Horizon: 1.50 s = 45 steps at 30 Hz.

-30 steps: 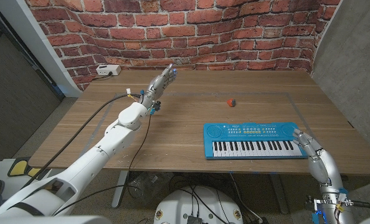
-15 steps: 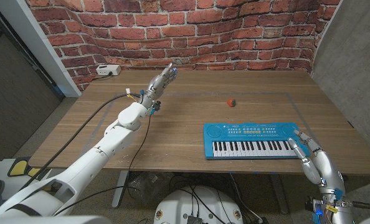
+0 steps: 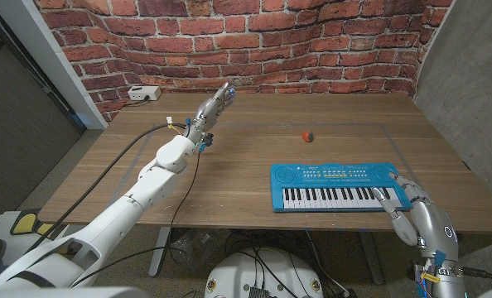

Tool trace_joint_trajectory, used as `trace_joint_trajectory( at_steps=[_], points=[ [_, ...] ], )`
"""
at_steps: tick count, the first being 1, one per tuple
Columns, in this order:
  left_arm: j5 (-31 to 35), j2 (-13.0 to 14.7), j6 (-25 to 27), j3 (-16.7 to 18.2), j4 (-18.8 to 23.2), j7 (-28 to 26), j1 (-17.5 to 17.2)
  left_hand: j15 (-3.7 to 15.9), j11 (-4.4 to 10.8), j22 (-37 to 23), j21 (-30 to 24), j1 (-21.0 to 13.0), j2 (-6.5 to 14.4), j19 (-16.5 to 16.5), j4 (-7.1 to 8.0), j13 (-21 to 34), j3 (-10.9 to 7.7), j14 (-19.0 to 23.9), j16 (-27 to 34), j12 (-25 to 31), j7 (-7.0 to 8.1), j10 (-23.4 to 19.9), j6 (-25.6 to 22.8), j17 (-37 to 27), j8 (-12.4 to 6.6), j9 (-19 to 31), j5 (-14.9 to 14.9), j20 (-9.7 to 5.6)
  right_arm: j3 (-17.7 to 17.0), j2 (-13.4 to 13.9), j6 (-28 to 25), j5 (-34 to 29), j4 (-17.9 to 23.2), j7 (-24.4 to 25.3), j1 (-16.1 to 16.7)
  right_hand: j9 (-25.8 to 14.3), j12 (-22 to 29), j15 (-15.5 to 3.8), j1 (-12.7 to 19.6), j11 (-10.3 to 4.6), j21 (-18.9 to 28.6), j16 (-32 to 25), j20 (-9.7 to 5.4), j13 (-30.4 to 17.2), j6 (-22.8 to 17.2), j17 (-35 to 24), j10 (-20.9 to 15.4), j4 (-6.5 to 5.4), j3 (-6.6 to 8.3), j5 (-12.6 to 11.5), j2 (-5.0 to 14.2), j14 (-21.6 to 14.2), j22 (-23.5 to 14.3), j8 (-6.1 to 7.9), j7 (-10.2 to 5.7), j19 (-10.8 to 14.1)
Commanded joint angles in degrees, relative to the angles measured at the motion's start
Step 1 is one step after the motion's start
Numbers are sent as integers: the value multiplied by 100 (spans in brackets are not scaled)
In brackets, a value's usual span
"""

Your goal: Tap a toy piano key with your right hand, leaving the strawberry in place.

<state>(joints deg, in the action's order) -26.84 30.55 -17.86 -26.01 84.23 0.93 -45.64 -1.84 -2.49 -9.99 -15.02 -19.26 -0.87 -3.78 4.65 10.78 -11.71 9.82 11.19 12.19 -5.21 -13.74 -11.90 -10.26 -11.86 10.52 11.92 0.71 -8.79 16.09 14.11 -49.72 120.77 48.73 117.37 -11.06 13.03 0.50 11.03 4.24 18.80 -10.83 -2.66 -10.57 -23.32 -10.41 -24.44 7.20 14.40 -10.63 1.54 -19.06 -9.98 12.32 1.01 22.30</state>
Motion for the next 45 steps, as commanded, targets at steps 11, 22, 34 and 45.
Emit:
trace_joint_trajectory(
  at_steps=[11, 22, 34, 45],
  points=[
    [-45, -39, -124, 19, -91, 61, 13, -10, -5, -25, 24, 21, 29, -46, 3, 27, 31, 50, -12, -4, -15, -58, -52, -29, 16, 17, 1, -5, 529, 1181, -1873, -575, 216, 641, 171, -14, -53, -55, 106, -70, -87, 43, -164, -20, 18, -5, 93, 27, 42, -81, 0, 85, -24, -17, -139, -8],
    [-74, -31, -107, 37, -67, 53, -6, -7, -6, -26, 41, 21, 35, -50, 6, 27, 40, 54, -14, -8, -18, -64, -61, -30, 18, 17, 1, -3, 685, 1595, -2390, -574, 296, 576, 276, -13, -73, -37, 139, -93, -138, 56, -144, -22, 5, -4, 131, 78, 3, -79, -120, 140, -23, -15, -211, -49],
    [-147, 20, -120, 111, 43, 20, -124, -19, -20, -28, 63, 39, 46, -57, 21, 28, 58, 63, -13, -7, -8, -90, -86, -32, 17, 18, 0, 11, 848, 1906, -2889, -603, 343, 464, 324, -19, -190, 61, 345, -166, -322, 119, -97, -34, -126, -16, 515, 144, 27, -83, -195, 570, -37, 23, -374, -274],
    [-151, 25, -164, 134, 24, 31, -118, -21, -15, -29, 79, 54, 54, -53, 33, 28, 70, 68, -13, -9, -12, -99, -101, -33, 16, 18, -1, 15, 1055, 2125, -3249, -432, 309, 183, 244, -18, -255, 216, 314, -41, -488, 123, 19, -44, -140, -42, 1000, 84, -4, -76, -208, 1036, -61, -2, -430, -547]
  ],
)
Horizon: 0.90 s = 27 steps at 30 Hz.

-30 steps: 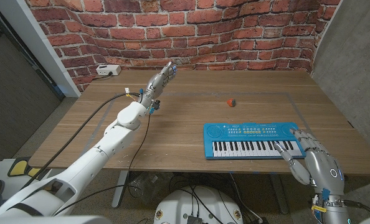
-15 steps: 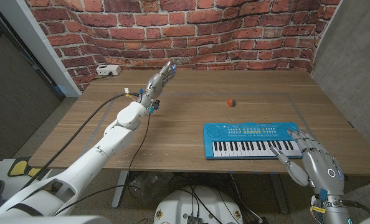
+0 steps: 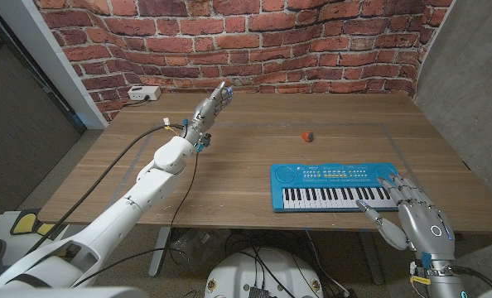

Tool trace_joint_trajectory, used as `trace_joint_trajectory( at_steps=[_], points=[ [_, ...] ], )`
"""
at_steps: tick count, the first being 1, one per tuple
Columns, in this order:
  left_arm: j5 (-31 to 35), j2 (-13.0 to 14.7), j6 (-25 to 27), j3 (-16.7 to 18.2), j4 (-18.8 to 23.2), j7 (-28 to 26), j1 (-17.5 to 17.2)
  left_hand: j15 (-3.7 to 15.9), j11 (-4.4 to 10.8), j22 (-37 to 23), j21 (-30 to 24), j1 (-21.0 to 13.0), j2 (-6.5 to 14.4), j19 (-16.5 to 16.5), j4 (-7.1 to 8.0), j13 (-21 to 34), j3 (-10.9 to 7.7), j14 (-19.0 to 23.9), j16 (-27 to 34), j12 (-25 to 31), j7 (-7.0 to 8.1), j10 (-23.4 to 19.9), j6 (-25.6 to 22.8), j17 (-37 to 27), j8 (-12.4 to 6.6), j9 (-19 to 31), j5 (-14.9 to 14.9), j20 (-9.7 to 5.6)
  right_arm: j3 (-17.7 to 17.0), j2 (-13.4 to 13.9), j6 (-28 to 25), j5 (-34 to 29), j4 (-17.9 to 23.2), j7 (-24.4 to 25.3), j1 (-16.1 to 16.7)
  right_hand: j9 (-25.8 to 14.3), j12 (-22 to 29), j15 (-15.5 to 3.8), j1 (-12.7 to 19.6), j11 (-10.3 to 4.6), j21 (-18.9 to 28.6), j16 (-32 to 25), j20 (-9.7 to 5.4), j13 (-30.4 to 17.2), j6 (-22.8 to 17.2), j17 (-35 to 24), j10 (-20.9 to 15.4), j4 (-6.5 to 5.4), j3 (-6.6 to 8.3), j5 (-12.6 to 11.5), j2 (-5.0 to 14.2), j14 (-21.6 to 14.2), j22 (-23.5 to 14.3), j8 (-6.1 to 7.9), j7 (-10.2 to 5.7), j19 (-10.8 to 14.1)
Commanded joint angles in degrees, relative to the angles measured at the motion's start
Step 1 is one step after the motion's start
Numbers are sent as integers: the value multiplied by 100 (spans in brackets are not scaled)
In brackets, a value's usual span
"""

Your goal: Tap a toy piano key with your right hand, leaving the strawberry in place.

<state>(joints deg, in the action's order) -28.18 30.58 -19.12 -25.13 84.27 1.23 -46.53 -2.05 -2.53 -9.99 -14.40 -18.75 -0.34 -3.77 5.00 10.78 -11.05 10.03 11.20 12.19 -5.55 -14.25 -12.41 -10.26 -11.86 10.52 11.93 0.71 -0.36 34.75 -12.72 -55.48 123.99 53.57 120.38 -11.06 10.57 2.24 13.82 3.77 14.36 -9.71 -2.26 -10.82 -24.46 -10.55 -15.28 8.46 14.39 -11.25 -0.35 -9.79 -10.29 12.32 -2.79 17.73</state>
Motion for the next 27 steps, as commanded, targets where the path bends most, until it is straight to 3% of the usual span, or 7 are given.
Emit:
trace_joint_trajectory(
  at_steps=[1, 5, 8, 10, 16, 27],
  points=[
    [-14, 21, -36, 42, 15, 6, -22, 4, -6, -30, 20, 5, 2, -51, 0, 28, 6, 46, -15, -8, 22, -52, -51, -33, 17, 18, -1, 17, 235, 272, -610, 154, -19, -319, -69, -18, -19, 57, 24, 13, -64, 5, -6, -20, -51, -32, 161, -53, -7, -14, -16, 152, -32, 4, -93, -128],
    [-10, 8, -58, 37, -3, 22, -2, 0, -10, -30, 23, 8, 3, -53, 2, 28, 9, 47, -15, -8, 21, -55, -55, -34, 17, 18, -1, 20, 289, 343, -689, 274, -36, -382, -90, -15, -11, 137, 10, 10, -100, -2, 95, -22, -126, -34, 289, -67, -18, -12, -16, 275, -38, 18, -183, -190],
    [1, 1, -90, 41, -8, 16, 0, 6, -12, -30, 28, 12, 5, -50, 5, 28, 13, 47, -15, -8, 22, -59, -57, -34, 17, 18, -1, 29, 326, 397, -731, 331, -63, -364, -104, -12, 24, 363, 24, 11, -97, -36, 280, -23, -221, -25, 334, -65, -20, -12, -17, 277, -40, 34, -220, -149],
    [-7, 3, -84, 42, -4, 22, -1, 4, 0, -30, 32, 15, 7, -47, 7, 28, 15, 44, -17, -9, 20, -60, -66, -34, 15, 18, -1, 33, 360, 424, -809, 342, -63, -386, -116, -11, 34, 417, 32, -10, -104, -43, 323, -23, -305, -21, 351, -63, -19, -12, -15, 278, -40, 58, -266, -154],
    [-12, 16, -74, 41, -9, 49, 10, 4, -3, -31, 42, 22, 10, -48, 13, 28, 23, 52, -15, -12, 15, -60, -78, -34, 14, 18, -1, 42, 477, 503, -966, 417, -92, -405, -175, -2, 66, 462, 20, -102, -147, -50, 472, -21, -667, -17, 408, -80, -28, -2, -5, 327, -43, 152, -440, -224],
    [0, 13, -50, 37, -51, 44, 49, 10, 11, -32, 57, 27, 17, -48, 19, 29, 33, 53, -18, -10, 25, -80, -87, -34, 17, 18, 0, 45, 616, 671, -1110, 696, -141, -507, -309, 13, 98, 441, 78, -139, -136, -54, 670, -19, -1062, -4, 436, -63, -5, 3, 32, 371, -39, 235, -504, -140]
  ],
)
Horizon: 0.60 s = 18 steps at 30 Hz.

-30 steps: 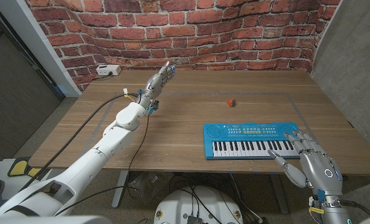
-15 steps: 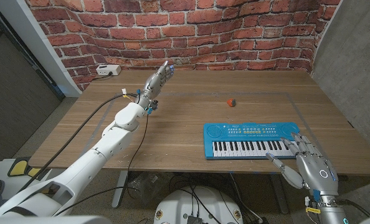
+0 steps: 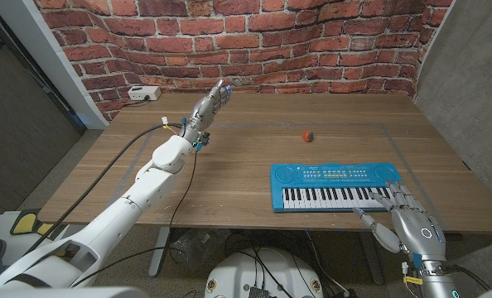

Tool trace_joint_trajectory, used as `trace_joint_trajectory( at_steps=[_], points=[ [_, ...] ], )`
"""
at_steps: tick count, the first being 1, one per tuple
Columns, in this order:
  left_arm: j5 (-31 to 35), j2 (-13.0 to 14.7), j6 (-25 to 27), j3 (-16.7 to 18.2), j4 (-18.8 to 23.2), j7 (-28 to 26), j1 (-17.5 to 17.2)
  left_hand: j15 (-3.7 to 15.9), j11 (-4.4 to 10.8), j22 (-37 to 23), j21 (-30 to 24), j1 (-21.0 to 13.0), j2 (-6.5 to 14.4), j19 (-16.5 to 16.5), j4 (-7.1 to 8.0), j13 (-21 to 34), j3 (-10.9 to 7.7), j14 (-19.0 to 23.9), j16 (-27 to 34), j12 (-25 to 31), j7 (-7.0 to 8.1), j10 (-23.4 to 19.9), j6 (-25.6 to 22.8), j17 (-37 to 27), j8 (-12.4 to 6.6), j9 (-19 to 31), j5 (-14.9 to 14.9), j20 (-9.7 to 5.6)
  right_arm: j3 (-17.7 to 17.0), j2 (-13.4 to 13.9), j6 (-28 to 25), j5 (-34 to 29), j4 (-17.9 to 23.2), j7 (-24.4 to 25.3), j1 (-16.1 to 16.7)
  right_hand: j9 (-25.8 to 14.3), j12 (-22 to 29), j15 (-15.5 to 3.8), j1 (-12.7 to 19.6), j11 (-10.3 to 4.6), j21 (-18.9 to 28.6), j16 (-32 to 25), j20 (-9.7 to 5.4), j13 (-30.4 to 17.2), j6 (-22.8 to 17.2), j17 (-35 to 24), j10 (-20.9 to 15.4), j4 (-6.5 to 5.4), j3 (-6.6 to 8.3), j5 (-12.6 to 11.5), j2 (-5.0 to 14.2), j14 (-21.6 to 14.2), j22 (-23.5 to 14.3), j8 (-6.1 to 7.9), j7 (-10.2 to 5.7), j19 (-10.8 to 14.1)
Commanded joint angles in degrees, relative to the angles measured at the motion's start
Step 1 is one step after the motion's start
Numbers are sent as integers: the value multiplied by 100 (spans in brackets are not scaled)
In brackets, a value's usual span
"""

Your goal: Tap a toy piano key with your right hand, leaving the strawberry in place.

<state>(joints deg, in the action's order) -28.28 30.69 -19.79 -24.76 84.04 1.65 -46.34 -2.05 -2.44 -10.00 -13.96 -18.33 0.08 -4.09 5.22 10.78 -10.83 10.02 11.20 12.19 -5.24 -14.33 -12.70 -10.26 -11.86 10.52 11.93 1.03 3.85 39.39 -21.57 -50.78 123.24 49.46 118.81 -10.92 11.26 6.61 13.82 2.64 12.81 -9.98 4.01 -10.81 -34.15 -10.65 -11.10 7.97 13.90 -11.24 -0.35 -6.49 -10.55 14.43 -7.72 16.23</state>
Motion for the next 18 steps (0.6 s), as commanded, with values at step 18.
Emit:
trace_joint_trajectory(
  at_steps=[18],
  points=[
    [96, 81, 160, 4, 118, -106, 25, -2, 7, -32, 37, -13, -12, -17, 2, 29, 25, 52, -22, -15, 6, -82, -79, -32, 17, 17, 0, -2, 481, 378, -472, 632, -254, -28, -410, 9, 44, -99, 89, -89, -99, -9, -79, -16, -144, 0, 76, -26, 49, 17, 74, 228, -23, -43, -96, -289]
  ],
)
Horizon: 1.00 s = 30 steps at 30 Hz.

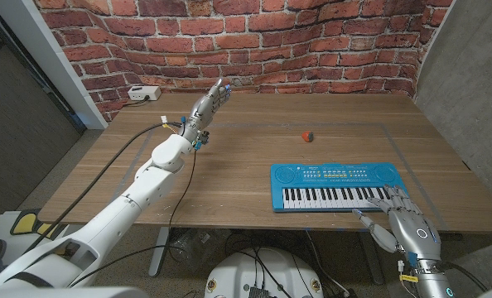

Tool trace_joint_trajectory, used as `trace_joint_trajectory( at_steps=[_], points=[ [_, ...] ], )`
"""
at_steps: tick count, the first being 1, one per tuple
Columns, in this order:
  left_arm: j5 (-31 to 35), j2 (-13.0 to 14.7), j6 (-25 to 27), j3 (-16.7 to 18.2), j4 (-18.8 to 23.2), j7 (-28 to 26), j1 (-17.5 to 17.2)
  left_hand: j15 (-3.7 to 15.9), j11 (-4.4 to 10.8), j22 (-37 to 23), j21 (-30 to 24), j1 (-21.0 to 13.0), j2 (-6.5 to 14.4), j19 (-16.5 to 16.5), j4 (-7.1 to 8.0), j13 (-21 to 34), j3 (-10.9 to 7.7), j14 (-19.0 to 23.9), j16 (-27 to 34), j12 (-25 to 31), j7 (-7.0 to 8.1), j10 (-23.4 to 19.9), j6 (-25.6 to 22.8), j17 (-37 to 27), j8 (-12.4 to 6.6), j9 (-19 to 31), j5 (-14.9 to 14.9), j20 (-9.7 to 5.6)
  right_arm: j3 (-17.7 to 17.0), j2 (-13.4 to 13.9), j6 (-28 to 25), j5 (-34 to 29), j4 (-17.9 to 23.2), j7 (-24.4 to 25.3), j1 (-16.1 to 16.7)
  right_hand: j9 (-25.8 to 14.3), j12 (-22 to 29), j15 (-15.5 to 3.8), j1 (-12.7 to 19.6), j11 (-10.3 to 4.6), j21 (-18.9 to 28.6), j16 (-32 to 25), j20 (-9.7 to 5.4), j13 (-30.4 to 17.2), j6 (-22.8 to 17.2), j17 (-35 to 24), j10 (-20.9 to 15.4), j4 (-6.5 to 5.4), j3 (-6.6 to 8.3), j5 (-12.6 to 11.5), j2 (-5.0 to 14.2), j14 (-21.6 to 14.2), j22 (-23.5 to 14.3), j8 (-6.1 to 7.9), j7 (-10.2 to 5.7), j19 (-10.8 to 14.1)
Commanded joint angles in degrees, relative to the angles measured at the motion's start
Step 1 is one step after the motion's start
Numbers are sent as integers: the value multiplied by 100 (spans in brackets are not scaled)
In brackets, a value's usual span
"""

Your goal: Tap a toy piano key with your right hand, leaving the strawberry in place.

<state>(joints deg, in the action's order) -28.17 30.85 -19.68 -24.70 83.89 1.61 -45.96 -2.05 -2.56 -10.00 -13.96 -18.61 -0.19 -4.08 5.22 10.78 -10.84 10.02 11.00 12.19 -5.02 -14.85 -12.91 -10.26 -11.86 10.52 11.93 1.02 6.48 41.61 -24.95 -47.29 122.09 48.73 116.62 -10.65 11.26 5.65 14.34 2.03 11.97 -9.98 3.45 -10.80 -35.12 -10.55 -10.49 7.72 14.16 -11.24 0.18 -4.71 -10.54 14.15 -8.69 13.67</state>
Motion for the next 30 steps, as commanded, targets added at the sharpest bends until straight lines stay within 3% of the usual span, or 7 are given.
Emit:
trace_joint_trajectory(
  at_steps=[1, 30],
  points=[
    [99, 70, 151, -1, 146, -116, -17, -6, 11, -32, 37, 14, 16, -19, 3, 29, 26, 55, -1, -16, -16, -29, -60, -32, 17, 17, 0, 0, 224, 175, -134, 309, -150, 49, -198, -17, 44, -5, 35, -28, -18, -11, -33, -17, -48, -11, 16, -2, 23, 18, 22, 50, -24, -18, 0, -43],
    [137, 114, 315, 7, 336, -248, -71, -24, 22, -32, 67, -4, 39, -38, -1, 28, 39, 60, -4, -22, -39, -47, -74, -30, 25, 17, 0, -34, 564, 489, -562, 740, -215, 81, -401, -12, 169, -70, 123, -79, 39, -109, -89, -12, -471, -6, -270, 18, 70, 34, 109, -227, -43, 32, -63, 25]
  ],
)
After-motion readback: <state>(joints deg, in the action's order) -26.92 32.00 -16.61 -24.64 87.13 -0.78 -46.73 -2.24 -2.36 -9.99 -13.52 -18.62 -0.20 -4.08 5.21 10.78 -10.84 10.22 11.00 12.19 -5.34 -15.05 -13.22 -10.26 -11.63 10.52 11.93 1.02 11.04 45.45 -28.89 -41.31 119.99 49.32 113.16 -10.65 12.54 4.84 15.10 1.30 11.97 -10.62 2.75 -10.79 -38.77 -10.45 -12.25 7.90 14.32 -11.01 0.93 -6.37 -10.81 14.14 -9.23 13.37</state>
